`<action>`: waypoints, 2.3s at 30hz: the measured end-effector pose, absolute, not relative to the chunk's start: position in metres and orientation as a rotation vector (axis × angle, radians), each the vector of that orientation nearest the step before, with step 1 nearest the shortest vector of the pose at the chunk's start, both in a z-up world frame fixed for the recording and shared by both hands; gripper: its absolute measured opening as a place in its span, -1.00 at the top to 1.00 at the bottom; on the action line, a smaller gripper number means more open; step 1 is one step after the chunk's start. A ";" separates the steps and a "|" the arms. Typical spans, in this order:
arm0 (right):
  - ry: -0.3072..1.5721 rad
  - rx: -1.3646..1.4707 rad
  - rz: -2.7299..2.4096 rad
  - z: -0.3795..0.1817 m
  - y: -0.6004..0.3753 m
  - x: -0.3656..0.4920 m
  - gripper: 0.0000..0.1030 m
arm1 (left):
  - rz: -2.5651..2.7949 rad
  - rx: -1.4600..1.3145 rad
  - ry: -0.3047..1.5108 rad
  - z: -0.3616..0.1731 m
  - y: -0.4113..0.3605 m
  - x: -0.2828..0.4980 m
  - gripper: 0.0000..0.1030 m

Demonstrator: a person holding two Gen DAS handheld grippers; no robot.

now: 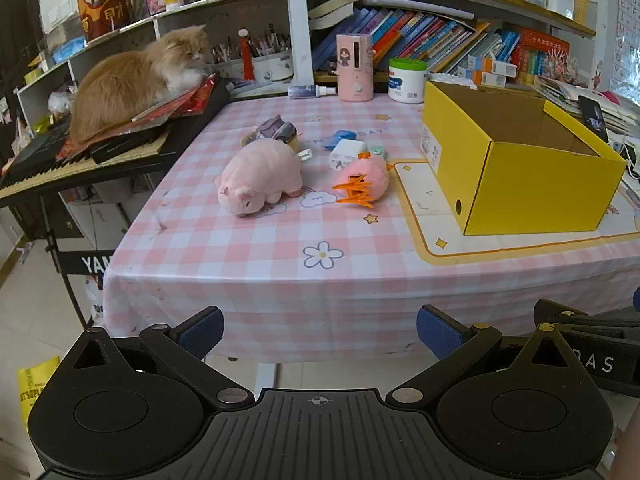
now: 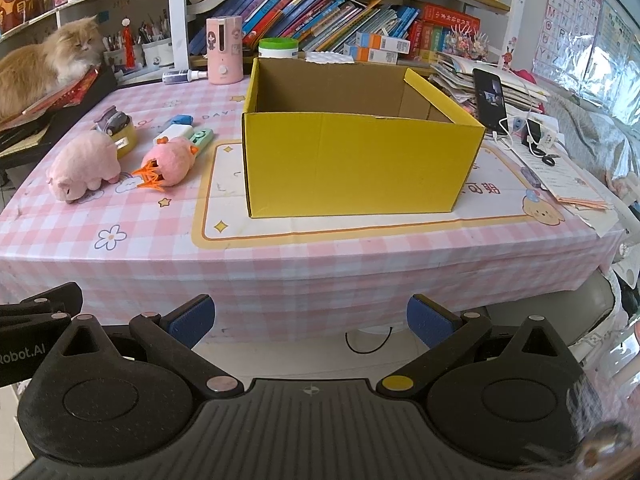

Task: Organize objects

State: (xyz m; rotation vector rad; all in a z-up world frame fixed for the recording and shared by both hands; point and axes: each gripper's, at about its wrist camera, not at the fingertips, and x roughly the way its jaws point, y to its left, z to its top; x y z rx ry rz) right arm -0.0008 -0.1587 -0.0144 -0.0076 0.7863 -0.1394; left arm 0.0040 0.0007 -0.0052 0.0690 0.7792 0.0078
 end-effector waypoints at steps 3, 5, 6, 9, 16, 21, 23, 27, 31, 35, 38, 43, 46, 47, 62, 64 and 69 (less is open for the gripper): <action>0.786 -0.008 -0.139 -0.014 -0.159 -0.001 -1.00 | 0.009 0.068 0.780 -0.005 0.001 0.004 -1.00; 0.787 -0.008 -0.139 -0.014 -0.159 -0.001 -1.00 | 0.009 0.068 0.780 -0.005 0.001 0.004 -1.00; 0.787 -0.007 -0.138 -0.014 -0.159 -0.001 -1.00 | 0.009 0.068 0.780 -0.005 0.001 0.004 -1.00; 0.787 -0.007 -0.138 -0.014 -0.159 -0.002 -1.00 | 0.009 0.068 0.779 -0.005 0.001 0.004 -1.00; 0.786 -0.006 -0.137 -0.013 -0.159 -0.001 -1.00 | 0.011 0.068 0.778 -0.006 0.000 0.004 -1.00; 0.786 -0.006 -0.138 -0.013 -0.159 -0.001 -1.00 | 0.009 0.068 0.778 -0.005 0.001 0.004 -1.00; 0.785 -0.005 -0.137 -0.012 -0.158 -0.001 -1.00 | 0.009 0.069 0.774 -0.005 0.001 0.004 -1.00; 0.778 -0.004 -0.137 -0.010 -0.158 -0.001 -1.00 | 0.005 0.068 0.766 -0.002 0.002 0.002 -1.00; 0.772 -0.003 -0.140 -0.009 -0.158 -0.003 -1.00 | -0.001 0.069 0.758 -0.001 0.002 0.001 -1.00; 0.771 -0.003 -0.144 -0.008 -0.159 -0.005 -1.00 | -0.007 0.065 0.760 -0.001 0.003 0.001 -1.00; 0.769 -0.004 -0.145 -0.008 -0.159 -0.005 -1.00 | -0.009 0.061 0.761 -0.001 0.004 0.002 -1.00; 0.769 -0.003 -0.144 -0.008 -0.159 -0.005 -1.00 | -0.011 0.054 0.763 -0.001 0.005 0.002 -1.00; 0.766 -0.004 -0.142 -0.007 -0.158 -0.006 -1.00 | -0.014 0.047 0.765 -0.002 0.007 0.002 -1.00; 0.765 -0.004 -0.142 -0.006 -0.158 -0.006 -1.00 | -0.014 0.047 0.765 -0.002 0.007 0.002 -1.00; 0.761 -0.002 -0.131 -0.004 -0.151 -0.004 -1.00 | -0.010 0.038 0.767 -0.002 0.016 0.003 -1.00; 0.762 -0.002 -0.130 -0.005 -0.150 -0.004 -1.00 | -0.010 0.036 0.768 -0.002 0.017 0.003 -1.00; 0.767 0.003 -0.127 -0.006 -0.147 -0.003 -1.00 | -0.011 0.031 0.769 -0.003 0.019 0.003 -1.00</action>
